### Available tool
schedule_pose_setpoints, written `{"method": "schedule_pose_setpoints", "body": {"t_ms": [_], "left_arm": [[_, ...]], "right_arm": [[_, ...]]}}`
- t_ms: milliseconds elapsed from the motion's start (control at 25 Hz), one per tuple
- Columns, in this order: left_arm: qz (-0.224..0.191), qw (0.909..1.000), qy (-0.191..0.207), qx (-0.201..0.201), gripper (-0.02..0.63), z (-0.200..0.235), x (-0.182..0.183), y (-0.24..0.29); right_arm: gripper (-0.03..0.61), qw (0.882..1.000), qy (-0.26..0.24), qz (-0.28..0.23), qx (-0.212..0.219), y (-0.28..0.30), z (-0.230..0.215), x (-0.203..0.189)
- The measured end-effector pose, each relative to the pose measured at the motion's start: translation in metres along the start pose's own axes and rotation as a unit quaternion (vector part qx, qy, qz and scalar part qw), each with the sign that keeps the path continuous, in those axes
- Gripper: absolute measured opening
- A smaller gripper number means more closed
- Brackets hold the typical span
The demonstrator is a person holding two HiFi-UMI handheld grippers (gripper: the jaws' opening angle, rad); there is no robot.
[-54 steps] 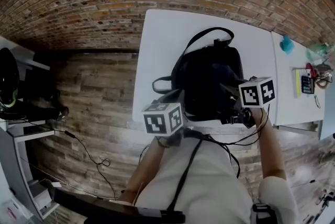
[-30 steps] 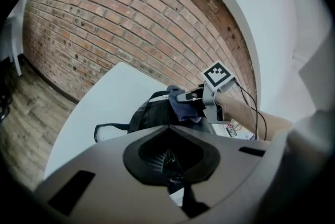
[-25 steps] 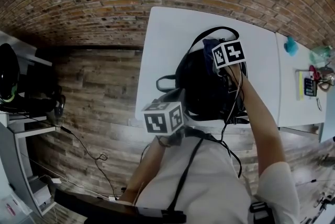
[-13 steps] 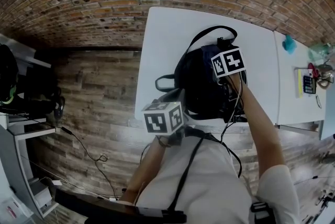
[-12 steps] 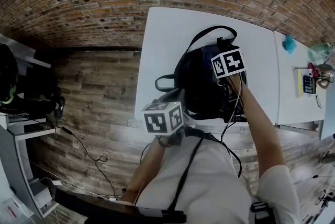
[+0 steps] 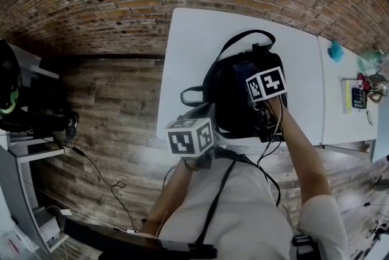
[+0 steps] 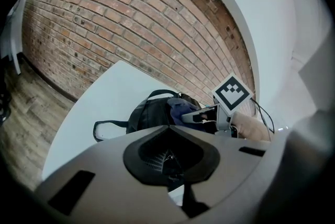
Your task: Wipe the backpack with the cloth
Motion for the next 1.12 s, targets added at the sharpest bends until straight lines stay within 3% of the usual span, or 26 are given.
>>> {"method": "schedule_pose_setpoints", "body": {"t_ms": [1120], "left_arm": [[0.004, 0.9999, 0.013, -0.004, 0.005, -0.003, 0.005, 0.006]], "right_arm": [[0.038, 0.999, 0.020, 0.042, 0.003, -0.022, 0.027, -0.095]]}}
Point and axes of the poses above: the fingertips, and each gripper's own axes: y forward along the fingers, z to its left, x out of its top, the point moved 5 cm from there along -y, backward along the fingers, and after that the axes turned 1 degree about x, right-handed, at the moved point
